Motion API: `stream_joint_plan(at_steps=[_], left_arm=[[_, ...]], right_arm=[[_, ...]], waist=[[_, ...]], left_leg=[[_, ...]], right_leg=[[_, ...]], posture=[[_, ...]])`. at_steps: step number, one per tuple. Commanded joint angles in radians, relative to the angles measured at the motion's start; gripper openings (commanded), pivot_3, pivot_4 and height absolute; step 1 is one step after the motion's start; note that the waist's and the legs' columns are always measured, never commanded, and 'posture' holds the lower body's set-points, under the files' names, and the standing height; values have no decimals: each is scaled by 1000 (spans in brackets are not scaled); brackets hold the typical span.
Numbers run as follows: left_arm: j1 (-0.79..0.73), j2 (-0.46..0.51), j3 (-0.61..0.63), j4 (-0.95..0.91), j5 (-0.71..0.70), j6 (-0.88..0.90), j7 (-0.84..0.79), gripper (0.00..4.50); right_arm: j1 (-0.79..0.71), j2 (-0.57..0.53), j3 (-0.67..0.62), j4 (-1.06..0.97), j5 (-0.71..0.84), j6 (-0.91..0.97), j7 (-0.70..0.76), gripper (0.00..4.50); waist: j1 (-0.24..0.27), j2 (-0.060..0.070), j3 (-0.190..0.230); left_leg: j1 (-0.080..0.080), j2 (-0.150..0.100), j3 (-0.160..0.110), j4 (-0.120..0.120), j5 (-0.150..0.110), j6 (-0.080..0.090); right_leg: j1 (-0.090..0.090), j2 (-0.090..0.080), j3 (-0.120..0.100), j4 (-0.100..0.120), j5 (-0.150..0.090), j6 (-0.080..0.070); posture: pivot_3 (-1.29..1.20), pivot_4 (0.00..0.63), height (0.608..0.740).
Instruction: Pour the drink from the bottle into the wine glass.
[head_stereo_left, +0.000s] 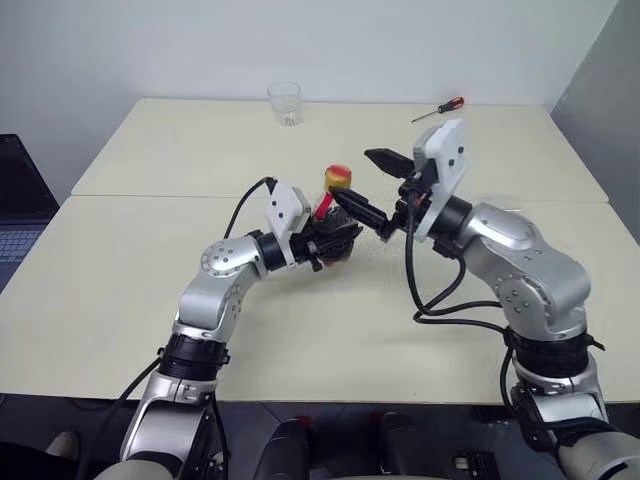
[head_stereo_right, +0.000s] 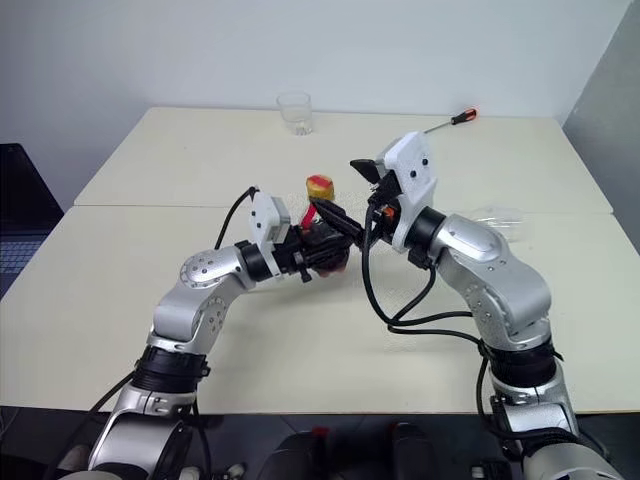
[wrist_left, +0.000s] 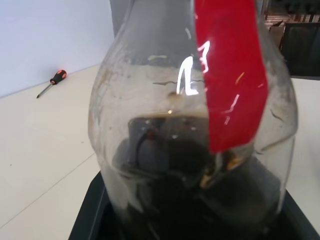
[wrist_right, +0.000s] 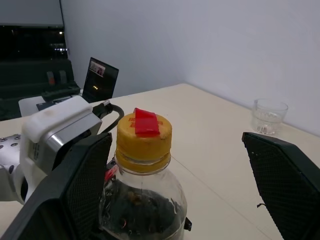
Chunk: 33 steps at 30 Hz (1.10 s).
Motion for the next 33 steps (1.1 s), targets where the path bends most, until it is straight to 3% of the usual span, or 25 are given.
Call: stream_joint_plan(at_steps=[1, 33], left_arm=[[-23, 1, 15, -32, -4, -34, -8, 2019], [-37, -12, 12, -10, 5, -51, -23, 2019]], right_arm=[[-32, 14, -3, -4, -21, -43, 3, 4449], [-73, 56, -26, -6, -25, -19, -4, 4449]], waist=[[0, 0, 0], [0, 0, 0]], left_leg=[[0, 0, 0, 0, 0, 0], [0, 0, 0, 0, 0, 0]], right_leg=[[0, 0, 0, 0, 0, 0], [0, 0, 0, 0, 0, 0]], posture=[[0, 150, 740], [0, 150, 740]])
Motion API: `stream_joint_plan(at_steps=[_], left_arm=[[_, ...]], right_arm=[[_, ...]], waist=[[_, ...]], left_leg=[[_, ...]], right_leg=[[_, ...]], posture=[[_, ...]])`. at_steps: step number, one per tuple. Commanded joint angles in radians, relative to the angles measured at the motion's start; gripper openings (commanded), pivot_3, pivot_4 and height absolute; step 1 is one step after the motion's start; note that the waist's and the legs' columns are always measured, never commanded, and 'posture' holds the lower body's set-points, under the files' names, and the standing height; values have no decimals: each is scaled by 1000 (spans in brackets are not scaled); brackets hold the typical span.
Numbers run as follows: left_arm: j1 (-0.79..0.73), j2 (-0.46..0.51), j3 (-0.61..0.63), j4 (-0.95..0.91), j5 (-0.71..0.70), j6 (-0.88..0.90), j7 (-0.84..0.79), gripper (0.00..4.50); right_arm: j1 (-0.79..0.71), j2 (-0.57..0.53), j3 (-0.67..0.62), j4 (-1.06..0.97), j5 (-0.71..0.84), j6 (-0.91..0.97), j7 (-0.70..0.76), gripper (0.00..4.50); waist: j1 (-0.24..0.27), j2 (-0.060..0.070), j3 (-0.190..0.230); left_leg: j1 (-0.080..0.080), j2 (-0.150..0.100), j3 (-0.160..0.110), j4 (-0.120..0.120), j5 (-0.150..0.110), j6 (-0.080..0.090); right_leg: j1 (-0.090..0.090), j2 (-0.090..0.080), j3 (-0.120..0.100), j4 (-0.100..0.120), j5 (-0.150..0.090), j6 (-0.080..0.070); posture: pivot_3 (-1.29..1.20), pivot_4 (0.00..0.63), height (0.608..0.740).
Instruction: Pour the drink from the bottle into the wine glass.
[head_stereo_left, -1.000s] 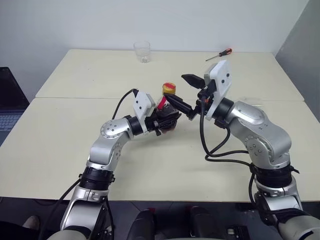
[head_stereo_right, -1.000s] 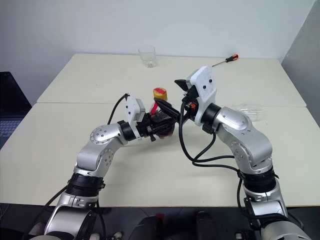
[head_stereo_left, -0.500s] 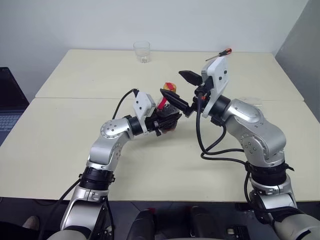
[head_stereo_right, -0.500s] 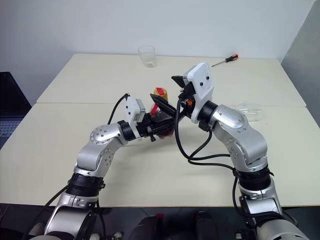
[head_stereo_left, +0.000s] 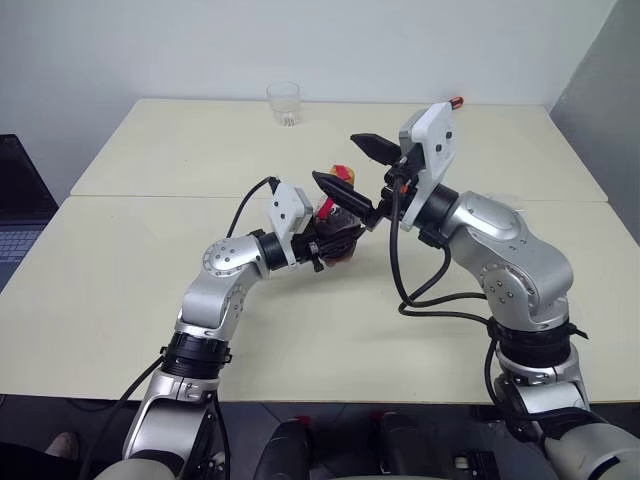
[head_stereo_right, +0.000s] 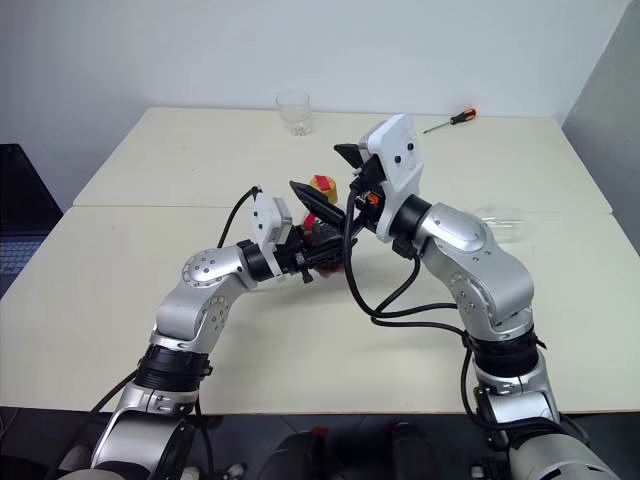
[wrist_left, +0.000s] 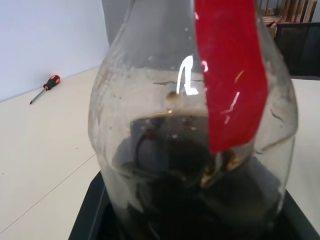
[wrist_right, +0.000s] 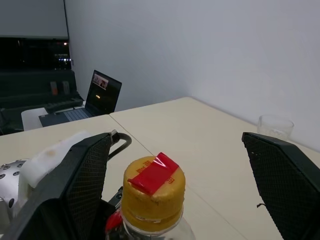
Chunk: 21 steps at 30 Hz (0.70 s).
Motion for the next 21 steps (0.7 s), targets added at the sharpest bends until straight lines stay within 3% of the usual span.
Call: stream_joint_plan(at_steps=[1, 21], left_arm=[[-30, -3, 14, -23, -5, -30, -2, 2019], [-36, -4, 22, -17, -5, -31, 0, 2019]], right_arm=[[-13, -10, -25, -19, -9, -26, 1, 4449], [61, -107, -68, -23, -9, -32, 26, 4449]], waist=[[0, 0, 0], [0, 0, 0]], left_leg=[[0, 0, 0, 0, 0, 0], [0, 0, 0, 0, 0, 0]], right_leg=[[0, 0, 0, 0, 0, 0], [0, 0, 0, 0, 0, 0]], posture=[[0, 150, 740], [0, 150, 740]])
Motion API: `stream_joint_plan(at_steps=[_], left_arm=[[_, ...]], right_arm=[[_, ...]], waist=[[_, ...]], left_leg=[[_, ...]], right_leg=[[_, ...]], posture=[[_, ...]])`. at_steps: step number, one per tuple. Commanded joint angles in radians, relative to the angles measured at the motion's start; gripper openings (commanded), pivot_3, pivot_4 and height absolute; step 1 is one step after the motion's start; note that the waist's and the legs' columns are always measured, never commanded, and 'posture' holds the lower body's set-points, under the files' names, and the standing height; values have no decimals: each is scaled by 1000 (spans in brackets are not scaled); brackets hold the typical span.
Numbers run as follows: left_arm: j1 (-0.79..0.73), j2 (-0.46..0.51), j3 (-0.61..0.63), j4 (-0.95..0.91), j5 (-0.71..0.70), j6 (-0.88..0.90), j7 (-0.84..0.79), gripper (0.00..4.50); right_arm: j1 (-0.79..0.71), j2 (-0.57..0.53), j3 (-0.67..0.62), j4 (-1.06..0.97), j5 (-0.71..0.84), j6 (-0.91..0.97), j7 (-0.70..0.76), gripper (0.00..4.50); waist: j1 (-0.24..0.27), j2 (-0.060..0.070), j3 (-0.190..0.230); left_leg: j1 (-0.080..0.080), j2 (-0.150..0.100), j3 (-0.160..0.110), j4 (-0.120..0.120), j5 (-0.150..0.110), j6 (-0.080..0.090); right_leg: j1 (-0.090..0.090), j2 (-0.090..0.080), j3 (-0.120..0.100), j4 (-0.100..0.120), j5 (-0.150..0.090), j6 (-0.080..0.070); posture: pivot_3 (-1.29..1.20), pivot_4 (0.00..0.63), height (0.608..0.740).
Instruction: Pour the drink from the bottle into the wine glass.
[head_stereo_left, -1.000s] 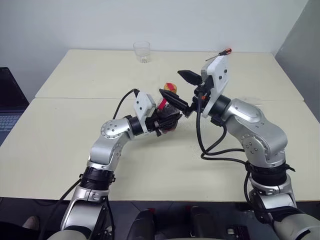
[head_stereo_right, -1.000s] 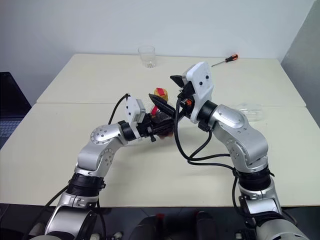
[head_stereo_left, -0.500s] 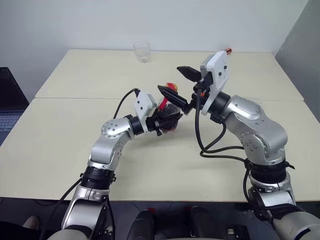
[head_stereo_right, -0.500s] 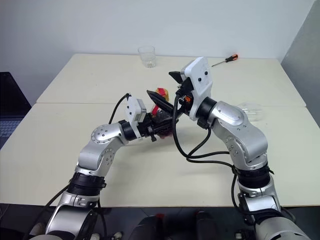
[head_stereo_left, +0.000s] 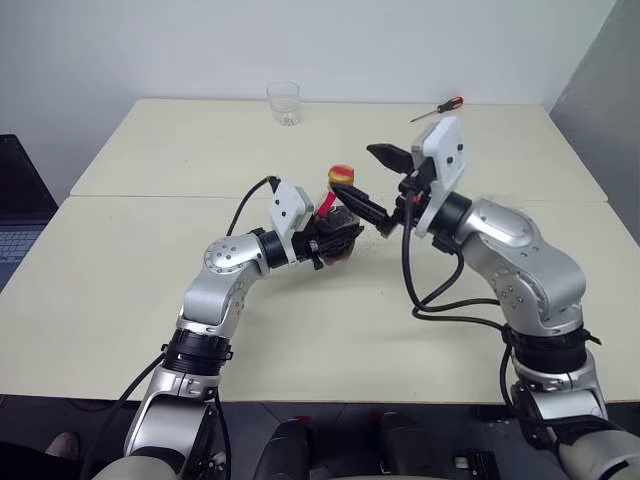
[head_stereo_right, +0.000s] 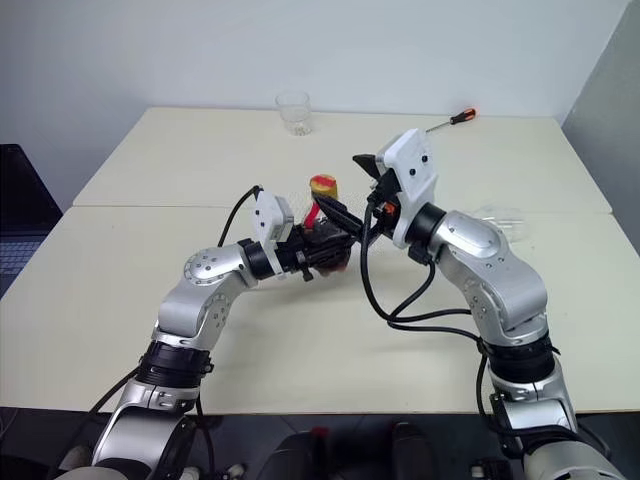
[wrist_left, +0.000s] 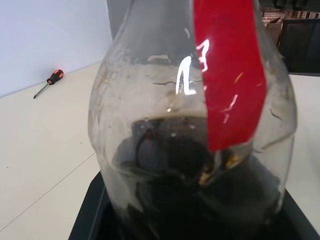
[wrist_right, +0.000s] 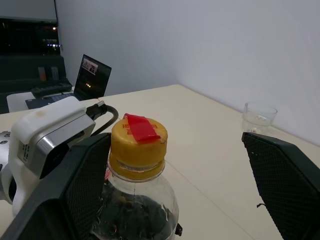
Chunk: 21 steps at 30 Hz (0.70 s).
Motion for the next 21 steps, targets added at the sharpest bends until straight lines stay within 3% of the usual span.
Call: stream_joint_plan(at_steps=[1, 21], left_arm=[[-15, -1, 22, -54, -16, -29, -2, 2019], [-12, -2, 24, -50, -18, -28, -11, 2019]], right_arm=[[13, -35, -68, -23, 7, 6, -3, 4449], [80, -127, -186, -84, 94, 98, 12, 4449]], waist=[[0, 0, 0], [0, 0, 0]], left_leg=[[0, 0, 0, 0, 0, 0], [0, 0, 0, 0, 0, 0]], right_leg=[[0, 0, 0, 0, 0, 0], [0, 0, 0, 0, 0, 0]], posture=[[0, 150, 740], [0, 150, 740]])
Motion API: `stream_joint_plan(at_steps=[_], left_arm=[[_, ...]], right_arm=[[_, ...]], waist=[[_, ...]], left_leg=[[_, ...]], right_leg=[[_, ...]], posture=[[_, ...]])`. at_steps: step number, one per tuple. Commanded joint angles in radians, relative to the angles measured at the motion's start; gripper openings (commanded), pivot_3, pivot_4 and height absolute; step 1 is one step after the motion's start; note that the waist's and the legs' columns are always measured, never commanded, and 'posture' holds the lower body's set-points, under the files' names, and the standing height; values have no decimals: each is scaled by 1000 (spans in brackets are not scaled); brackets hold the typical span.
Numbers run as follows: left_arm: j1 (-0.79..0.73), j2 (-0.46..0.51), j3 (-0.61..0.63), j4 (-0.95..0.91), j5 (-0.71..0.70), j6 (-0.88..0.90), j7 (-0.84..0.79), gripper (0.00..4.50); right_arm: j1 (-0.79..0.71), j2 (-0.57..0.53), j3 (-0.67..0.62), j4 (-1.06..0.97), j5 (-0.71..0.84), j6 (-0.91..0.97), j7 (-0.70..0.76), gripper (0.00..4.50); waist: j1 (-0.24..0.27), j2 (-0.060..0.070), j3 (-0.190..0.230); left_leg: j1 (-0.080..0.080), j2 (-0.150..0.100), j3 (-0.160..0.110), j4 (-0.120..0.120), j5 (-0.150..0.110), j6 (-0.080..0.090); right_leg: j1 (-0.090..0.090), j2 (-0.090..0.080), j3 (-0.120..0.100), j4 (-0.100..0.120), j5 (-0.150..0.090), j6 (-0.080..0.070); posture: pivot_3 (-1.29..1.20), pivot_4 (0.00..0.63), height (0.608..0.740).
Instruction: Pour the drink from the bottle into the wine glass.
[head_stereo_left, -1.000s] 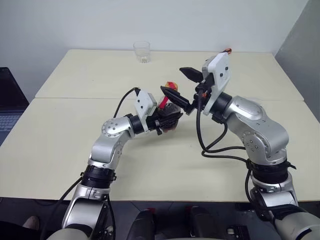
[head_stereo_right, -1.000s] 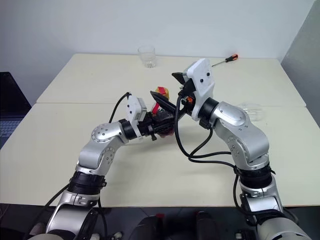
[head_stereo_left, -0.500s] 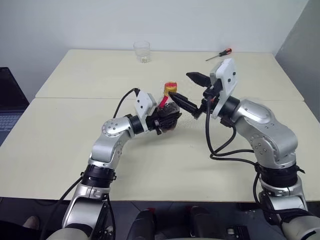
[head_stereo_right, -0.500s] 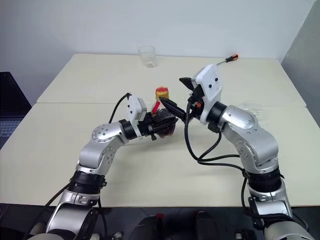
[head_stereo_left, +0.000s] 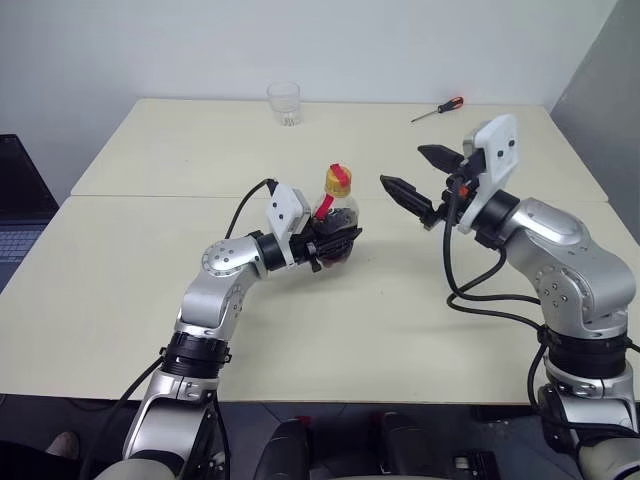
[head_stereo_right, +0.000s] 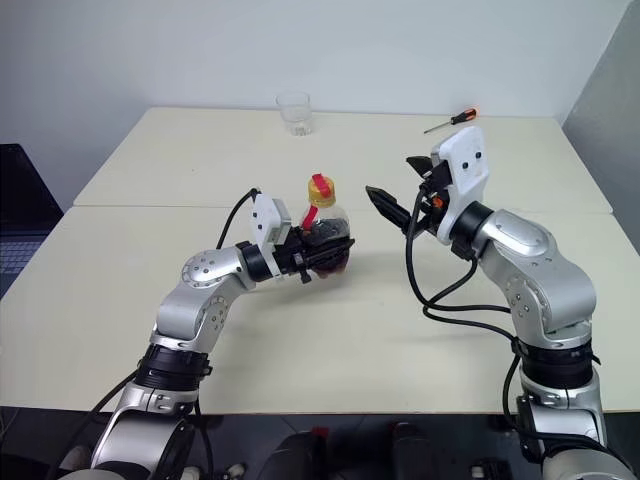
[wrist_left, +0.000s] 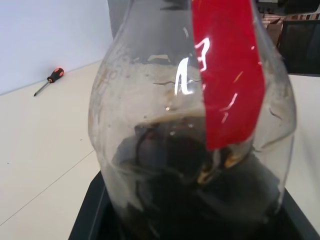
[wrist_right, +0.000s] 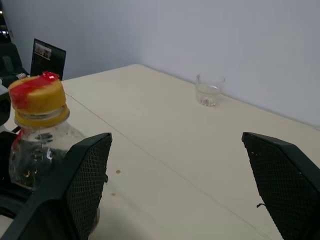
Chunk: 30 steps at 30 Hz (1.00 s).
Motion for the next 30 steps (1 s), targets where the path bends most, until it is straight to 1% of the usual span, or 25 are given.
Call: stream_joint_plan(at_steps=[1, 9, 19, 30], left_arm=[[-28, -4, 14, -42, -15, -28, -7, 2019], [-28, -6, 13, -43, -14, -26, -6, 2019], [-30, -6, 12, -49, -14, -22, -5, 2019], [-27, -9, 12, -58, -14, -18, 7, 2019]], right_arm=[[12, -9, -38, -69, 55, 4, 22, 4449], [33, 11, -46, -125, 173, 35, 37, 4449], [-38, 74, 62, -66, 95, -39, 11, 4449], [-87, 136, 104, -7, 41, -88, 9, 4449]], waist=[[-1, 0, 0], [0, 0, 0], [0, 0, 0], [-1, 0, 0]], left_leg=[[0, 0, 0, 0, 0, 0], [0, 0, 0, 0, 0, 0], [0, 0, 0, 0, 0, 0], [0, 0, 0, 0, 0, 0]], right_leg=[[0, 0, 0, 0, 0, 0], [0, 0, 0, 0, 0, 0], [0, 0, 0, 0, 0, 0], [0, 0, 0, 0, 0, 0]], posture=[[0, 150, 740], [0, 150, 740], [0, 150, 740], [0, 150, 740]])
